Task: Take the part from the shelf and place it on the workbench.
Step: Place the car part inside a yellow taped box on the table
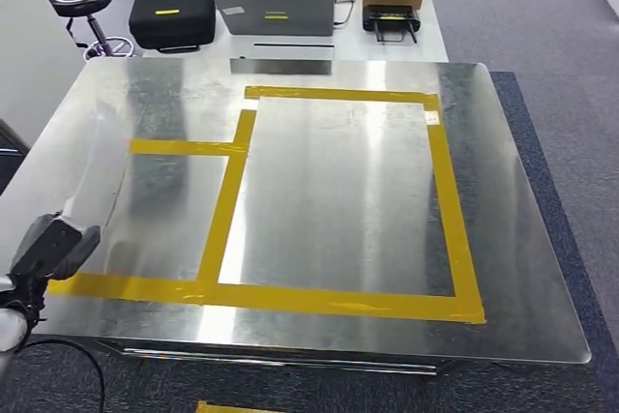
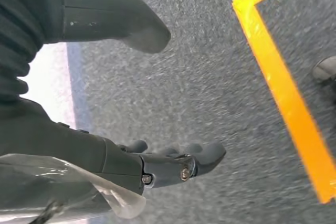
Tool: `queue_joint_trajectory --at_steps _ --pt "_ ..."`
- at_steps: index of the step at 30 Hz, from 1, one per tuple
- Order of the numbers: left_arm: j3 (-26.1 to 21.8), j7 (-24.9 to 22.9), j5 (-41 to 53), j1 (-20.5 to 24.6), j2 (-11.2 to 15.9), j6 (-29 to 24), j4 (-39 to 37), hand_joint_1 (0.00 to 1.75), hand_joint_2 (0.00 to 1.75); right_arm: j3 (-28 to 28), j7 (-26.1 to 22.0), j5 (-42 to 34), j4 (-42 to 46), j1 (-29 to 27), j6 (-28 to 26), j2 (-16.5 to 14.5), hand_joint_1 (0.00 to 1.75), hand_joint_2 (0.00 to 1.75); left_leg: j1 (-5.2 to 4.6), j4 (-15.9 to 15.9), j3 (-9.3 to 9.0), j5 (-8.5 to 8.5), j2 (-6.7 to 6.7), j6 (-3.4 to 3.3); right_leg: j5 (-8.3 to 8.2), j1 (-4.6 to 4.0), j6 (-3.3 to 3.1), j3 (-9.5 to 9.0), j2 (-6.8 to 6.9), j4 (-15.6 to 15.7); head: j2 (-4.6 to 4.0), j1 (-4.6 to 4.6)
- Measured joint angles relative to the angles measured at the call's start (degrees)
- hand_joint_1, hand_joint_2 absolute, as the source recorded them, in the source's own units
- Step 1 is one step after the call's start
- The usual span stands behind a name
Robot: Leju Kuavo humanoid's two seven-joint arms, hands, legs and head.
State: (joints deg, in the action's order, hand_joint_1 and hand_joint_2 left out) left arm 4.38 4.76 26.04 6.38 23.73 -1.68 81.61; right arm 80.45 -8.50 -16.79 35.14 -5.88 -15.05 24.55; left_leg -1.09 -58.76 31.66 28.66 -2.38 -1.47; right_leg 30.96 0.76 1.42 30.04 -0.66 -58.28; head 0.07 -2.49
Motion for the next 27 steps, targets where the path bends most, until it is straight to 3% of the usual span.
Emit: queue_joint_trajectory --at_steps 2,9,13,17,23,27 --pt "2.66 -0.67 1.87 2.67 0.26 1.05 -1.86 0.00 1.75 2.08 -0.31 -1.74 1.30 0.60 -0.48 0.67 0.00 0.00 0.01 0.00 0.01 0.00 -0.01 0.00 0.00 -0.01 0.00 -0.01 0.00 0.00 0.00 0.04" --pt "8.17 -2.45 4.30 7.62 0.31 2.36 -5.78 0.00 1.75 6.34 -0.62 -3.99 2.95 1.74 -0.97 1.60 0.00 0.00 0.00 -0.01 0.01 0.00 0.08 0.00 -0.01 0.00 0.00 -0.02 -0.10 0.00 0.00 0.05" --pt "9.33 -3.38 5.48 8.55 0.26 0.49 -6.77 0.00 0.00 7.57 -0.42 -4.73 3.35 2.06 -1.03 1.68 0.00 0.00 0.00 -0.01 0.01 0.00 0.10 -0.01 -0.01 0.00 0.01 -0.03 -0.13 0.01 0.00 0.04" --pt "9.38 -4.06 5.78 7.62 -0.29 -5.05 -6.40 0.00 0.00 8.12 1.03 -5.53 4.17 2.08 -1.69 1.68 0.00 0.00 -0.01 -0.01 0.02 0.01 0.11 -0.01 -0.02 0.00 0.02 -0.02 -0.13 0.01 0.00 0.05" --pt "7.92 -2.69 5.07 2.71 -2.38 -11.46 0.73 0.00 0.00 8.40 3.33 -5.93 6.84 1.96 -3.16 1.79 0.00 0.00 -0.01 -0.01 0.04 0.02 0.12 -0.02 0.00 0.01 0.04 0.01 -0.12 0.03 0.00 0.04" --pt "6.46 1.15 2.37 -1.01 -3.72 -15.39 6.12 0.00 0.00 8.71 4.52 -6.58 8.71 1.78 -4.83 2.15 0.00 0.00 -0.16 -0.17 0.07 0.12 0.17 -0.16 -0.07 0.11 0.16 -0.02 -0.22 0.14 0.00 0.03"
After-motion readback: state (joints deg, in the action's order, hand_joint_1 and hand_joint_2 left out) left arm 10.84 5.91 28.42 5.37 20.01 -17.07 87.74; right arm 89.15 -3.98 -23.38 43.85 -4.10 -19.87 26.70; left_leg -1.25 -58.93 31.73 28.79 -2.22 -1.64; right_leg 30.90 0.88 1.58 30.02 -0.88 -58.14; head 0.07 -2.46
